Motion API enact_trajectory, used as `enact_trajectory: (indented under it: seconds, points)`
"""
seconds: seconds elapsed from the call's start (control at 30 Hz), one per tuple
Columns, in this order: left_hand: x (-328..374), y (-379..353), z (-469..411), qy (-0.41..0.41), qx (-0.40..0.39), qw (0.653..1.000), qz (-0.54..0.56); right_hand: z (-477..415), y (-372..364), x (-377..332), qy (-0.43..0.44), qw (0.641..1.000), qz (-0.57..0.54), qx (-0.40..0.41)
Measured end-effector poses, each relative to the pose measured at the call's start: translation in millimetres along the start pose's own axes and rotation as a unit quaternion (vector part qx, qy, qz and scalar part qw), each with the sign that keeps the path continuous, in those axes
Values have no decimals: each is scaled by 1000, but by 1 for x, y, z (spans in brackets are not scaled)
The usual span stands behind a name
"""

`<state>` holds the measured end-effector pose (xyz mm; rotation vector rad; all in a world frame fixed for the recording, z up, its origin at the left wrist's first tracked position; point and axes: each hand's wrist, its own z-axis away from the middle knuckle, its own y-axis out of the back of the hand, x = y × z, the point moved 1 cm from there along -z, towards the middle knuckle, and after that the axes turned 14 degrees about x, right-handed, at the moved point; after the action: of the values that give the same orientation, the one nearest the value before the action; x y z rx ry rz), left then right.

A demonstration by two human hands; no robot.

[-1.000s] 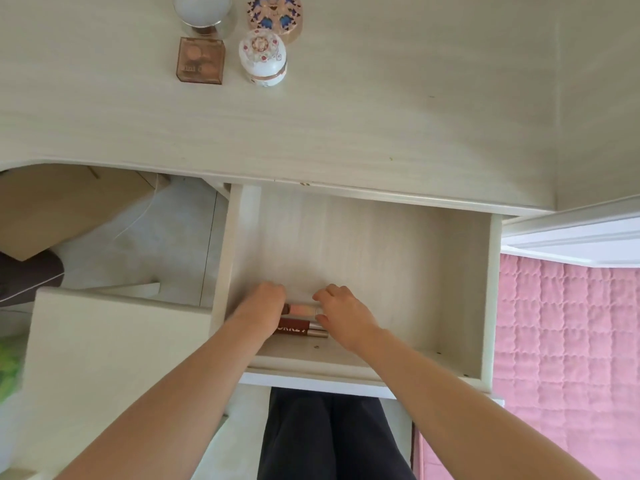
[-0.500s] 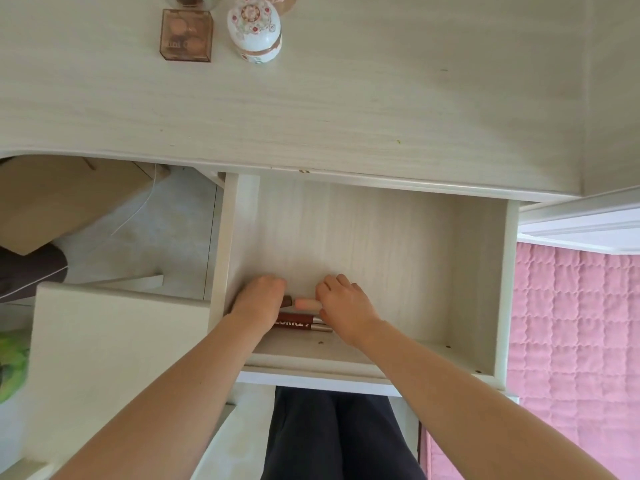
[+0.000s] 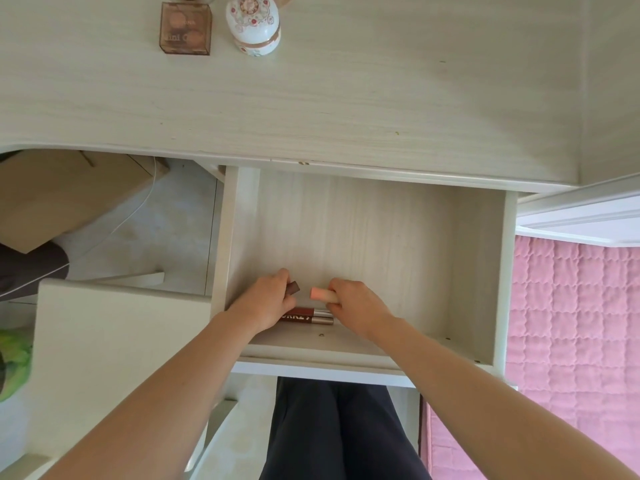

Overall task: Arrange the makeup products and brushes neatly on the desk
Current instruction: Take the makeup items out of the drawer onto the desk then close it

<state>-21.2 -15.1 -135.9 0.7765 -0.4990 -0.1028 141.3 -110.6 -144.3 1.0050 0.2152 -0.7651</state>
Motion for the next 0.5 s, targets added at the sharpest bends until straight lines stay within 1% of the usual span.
enact_trajectory:
  seconds: [0.17, 0.37, 0.5]
  points:
    - [-3, 0, 5, 4, -13, 1000, -18, 0, -11, -1, 2, 1000, -1, -8]
    - [-3, 1, 2, 10, -29, 999, -29, -5, -14, -2, 1, 999, 28, -25]
    - [-3, -3, 2, 20, -26, 999, -17, -6, -19, -2, 2, 997, 10, -71]
